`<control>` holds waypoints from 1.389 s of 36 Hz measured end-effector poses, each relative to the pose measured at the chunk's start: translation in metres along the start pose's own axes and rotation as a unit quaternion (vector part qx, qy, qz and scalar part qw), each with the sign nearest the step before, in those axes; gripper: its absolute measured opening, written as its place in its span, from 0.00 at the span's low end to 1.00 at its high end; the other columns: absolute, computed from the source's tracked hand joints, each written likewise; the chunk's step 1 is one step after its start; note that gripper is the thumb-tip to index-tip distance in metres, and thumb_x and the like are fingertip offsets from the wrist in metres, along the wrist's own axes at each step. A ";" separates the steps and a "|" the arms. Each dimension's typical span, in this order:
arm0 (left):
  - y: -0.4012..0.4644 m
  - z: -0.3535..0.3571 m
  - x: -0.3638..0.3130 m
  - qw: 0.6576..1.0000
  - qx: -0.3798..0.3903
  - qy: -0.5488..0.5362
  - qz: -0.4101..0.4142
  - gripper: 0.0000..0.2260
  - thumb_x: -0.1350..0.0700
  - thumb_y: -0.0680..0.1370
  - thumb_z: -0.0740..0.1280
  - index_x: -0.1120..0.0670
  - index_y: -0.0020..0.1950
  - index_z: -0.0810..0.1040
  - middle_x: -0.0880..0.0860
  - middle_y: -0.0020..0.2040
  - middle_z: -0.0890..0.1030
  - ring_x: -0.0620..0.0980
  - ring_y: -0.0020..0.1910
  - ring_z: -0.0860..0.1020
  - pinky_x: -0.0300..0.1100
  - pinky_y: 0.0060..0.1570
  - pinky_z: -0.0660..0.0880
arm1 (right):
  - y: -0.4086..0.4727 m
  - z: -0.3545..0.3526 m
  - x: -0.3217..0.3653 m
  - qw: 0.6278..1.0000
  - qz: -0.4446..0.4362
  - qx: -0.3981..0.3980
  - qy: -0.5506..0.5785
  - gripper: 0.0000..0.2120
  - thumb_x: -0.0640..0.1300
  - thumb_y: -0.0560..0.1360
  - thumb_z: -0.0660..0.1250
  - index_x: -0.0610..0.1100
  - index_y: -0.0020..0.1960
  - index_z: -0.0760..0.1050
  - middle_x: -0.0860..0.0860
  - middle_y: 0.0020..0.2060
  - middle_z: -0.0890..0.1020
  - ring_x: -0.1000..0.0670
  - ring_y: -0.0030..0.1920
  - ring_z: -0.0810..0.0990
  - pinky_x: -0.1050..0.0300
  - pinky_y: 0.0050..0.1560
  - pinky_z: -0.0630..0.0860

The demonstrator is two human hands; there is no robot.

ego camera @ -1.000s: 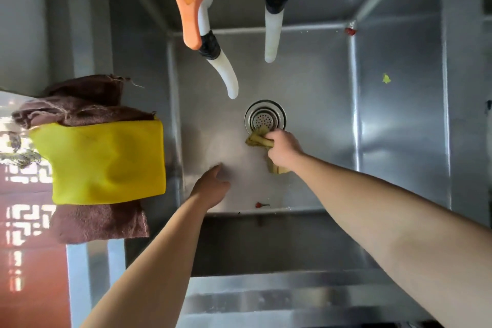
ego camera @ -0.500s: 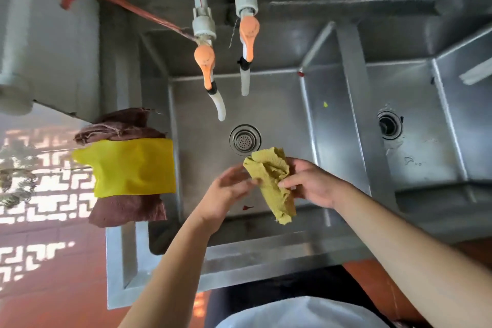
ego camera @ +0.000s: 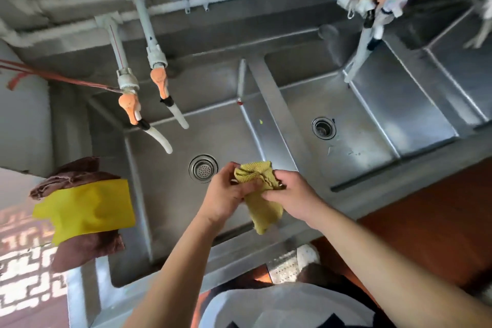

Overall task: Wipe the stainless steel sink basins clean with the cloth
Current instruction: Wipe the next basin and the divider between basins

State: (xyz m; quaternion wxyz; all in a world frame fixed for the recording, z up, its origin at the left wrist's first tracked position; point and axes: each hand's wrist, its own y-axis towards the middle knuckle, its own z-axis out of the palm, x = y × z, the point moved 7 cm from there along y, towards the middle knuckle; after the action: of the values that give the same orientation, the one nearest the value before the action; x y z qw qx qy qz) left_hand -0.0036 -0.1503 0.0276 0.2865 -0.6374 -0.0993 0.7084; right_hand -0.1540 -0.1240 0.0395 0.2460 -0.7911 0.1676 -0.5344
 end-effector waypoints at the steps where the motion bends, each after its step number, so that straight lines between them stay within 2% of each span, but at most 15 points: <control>1: -0.003 0.010 -0.003 1.000 0.008 -0.001 0.001 0.12 0.64 0.72 0.76 0.57 0.48 0.75 0.52 0.39 0.81 0.48 0.38 0.79 0.39 0.36 0.78 | -0.004 -0.010 -0.001 1.000 -0.006 0.003 0.000 0.09 0.36 0.71 0.72 0.44 0.50 0.82 0.46 0.45 0.86 0.47 0.46 0.85 0.44 0.52 0.80; 6: -0.014 0.066 -0.012 0.998 0.051 0.009 0.020 0.18 0.69 0.73 0.72 0.59 0.61 0.75 0.56 0.48 0.81 0.53 0.47 0.80 0.51 0.50 0.79 | -0.025 -0.073 -0.017 0.998 -0.040 0.049 -0.027 0.07 0.36 0.74 0.72 0.46 0.47 0.83 0.49 0.44 0.87 0.50 0.46 0.85 0.50 0.52 0.79; 12: -0.022 0.167 -0.003 0.991 0.055 0.103 0.066 0.18 0.72 0.72 0.72 0.62 0.61 0.78 0.67 0.54 0.81 0.54 0.49 0.78 0.54 0.58 0.76 | -0.053 -0.156 -0.052 0.985 -0.096 0.085 -0.117 0.10 0.39 0.75 0.70 0.55 0.44 0.83 0.59 0.37 0.85 0.62 0.37 0.79 0.63 0.41 0.74; 14: -0.024 0.201 0.002 0.985 0.044 0.142 0.092 0.14 0.71 0.71 0.73 0.62 0.56 0.80 0.63 0.52 0.82 0.52 0.47 0.79 0.53 0.55 0.77 | -0.062 -0.185 -0.069 0.981 -0.105 0.089 -0.139 0.10 0.43 0.74 0.68 0.59 0.41 0.81 0.59 0.34 0.83 0.63 0.33 0.77 0.64 0.37 0.72; 17: -0.019 0.243 0.009 0.977 0.031 0.179 0.107 0.12 0.71 0.71 0.73 0.60 0.52 0.81 0.58 0.48 0.83 0.53 0.46 0.80 0.52 0.51 0.78 | -0.073 -0.227 -0.097 0.983 -0.102 0.086 -0.126 0.04 0.49 0.73 0.69 0.52 0.46 0.81 0.53 0.37 0.84 0.57 0.34 0.79 0.54 0.37 0.75; 20: -0.012 0.275 0.015 0.976 0.004 0.191 0.109 0.14 0.72 0.71 0.72 0.55 0.50 0.82 0.50 0.44 0.84 0.49 0.43 0.81 0.42 0.45 0.79 | -0.079 -0.260 -0.123 0.984 -0.099 0.097 -0.109 0.12 0.56 0.68 0.70 0.50 0.46 0.81 0.52 0.39 0.85 0.50 0.40 0.84 0.46 0.42 0.80; 23: -0.011 0.305 0.020 0.972 -0.009 0.214 0.099 0.16 0.70 0.71 0.73 0.50 0.49 0.82 0.47 0.42 0.84 0.48 0.42 0.82 0.40 0.44 0.79 | -0.080 -0.286 -0.140 0.982 -0.113 0.110 -0.106 0.05 0.50 0.71 0.71 0.55 0.47 0.82 0.57 0.39 0.85 0.56 0.40 0.84 0.50 0.44 0.81; 26: -0.013 0.324 0.023 0.967 -0.028 0.239 0.086 0.16 0.66 0.70 0.75 0.45 0.47 0.82 0.48 0.44 0.84 0.49 0.42 0.82 0.42 0.45 0.81 | -0.081 -0.303 -0.140 0.976 -0.143 0.129 -0.101 0.06 0.50 0.73 0.70 0.57 0.49 0.82 0.58 0.42 0.85 0.57 0.43 0.83 0.53 0.46 0.81; 30: -0.005 0.336 0.025 0.944 -0.042 0.315 0.089 0.12 0.51 0.69 0.78 0.44 0.48 0.78 0.47 0.44 0.84 0.50 0.46 0.83 0.49 0.49 0.80 | -0.068 -0.320 -0.140 0.970 -0.175 0.119 -0.123 0.08 0.47 0.73 0.73 0.55 0.51 0.83 0.60 0.42 0.81 0.58 0.45 0.80 0.56 0.49 0.78; 33: 0.010 0.345 0.021 0.937 -0.054 0.326 0.111 0.13 0.52 0.70 0.78 0.42 0.50 0.78 0.45 0.45 0.84 0.46 0.46 0.83 0.46 0.51 0.80 | -0.053 -0.333 -0.142 0.968 -0.181 0.108 -0.134 0.07 0.47 0.73 0.74 0.53 0.51 0.83 0.60 0.40 0.80 0.59 0.42 0.79 0.58 0.46 0.75; 38: 0.045 0.367 0.013 0.931 -0.013 0.352 0.101 0.18 0.57 0.74 0.74 0.36 0.54 0.76 0.40 0.46 0.82 0.42 0.44 0.81 0.41 0.48 0.78 | -0.034 -0.363 -0.143 0.971 -0.164 0.094 -0.149 0.02 0.49 0.72 0.72 0.52 0.45 0.81 0.52 0.35 0.82 0.49 0.37 0.79 0.54 0.37 0.73; 40: 0.065 0.380 0.008 0.919 0.034 0.381 0.093 0.19 0.58 0.75 0.72 0.35 0.57 0.73 0.39 0.49 0.81 0.42 0.46 0.80 0.38 0.49 0.77 | -0.024 -0.380 -0.144 0.974 -0.146 0.080 -0.156 0.04 0.50 0.71 0.72 0.54 0.46 0.81 0.54 0.36 0.83 0.52 0.37 0.80 0.54 0.37 0.75; 42: 0.087 0.395 0.000 0.906 0.065 0.406 0.099 0.17 0.58 0.74 0.71 0.39 0.57 0.75 0.40 0.48 0.80 0.42 0.45 0.78 0.35 0.48 0.75 | -0.013 -0.398 -0.147 0.975 -0.120 0.068 -0.176 0.06 0.50 0.70 0.73 0.55 0.47 0.80 0.57 0.37 0.83 0.56 0.36 0.80 0.57 0.38 0.76; 47: 0.142 0.428 -0.018 0.927 0.087 0.354 0.093 0.13 0.53 0.68 0.71 0.44 0.52 0.77 0.45 0.44 0.80 0.50 0.43 0.78 0.47 0.50 0.77 | 0.015 -0.438 -0.148 0.975 -0.064 0.059 -0.204 0.06 0.52 0.69 0.72 0.53 0.44 0.80 0.52 0.36 0.83 0.48 0.39 0.81 0.50 0.39 0.76; 50: 0.173 0.443 -0.022 0.930 0.100 0.340 0.095 0.13 0.48 0.67 0.72 0.43 0.49 0.76 0.44 0.41 0.80 0.46 0.40 0.78 0.44 0.47 0.76 | 0.035 -0.463 -0.144 0.975 -0.053 0.027 -0.215 0.03 0.49 0.70 0.72 0.54 0.44 0.81 0.55 0.35 0.82 0.53 0.36 0.80 0.57 0.36 0.73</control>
State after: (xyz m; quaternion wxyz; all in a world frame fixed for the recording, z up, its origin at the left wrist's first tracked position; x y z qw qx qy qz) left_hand -0.4767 -0.2037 0.0326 0.2969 -0.8145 0.1363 0.4794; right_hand -0.6372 -0.1742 0.0522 0.2687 -0.8882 0.0545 -0.3688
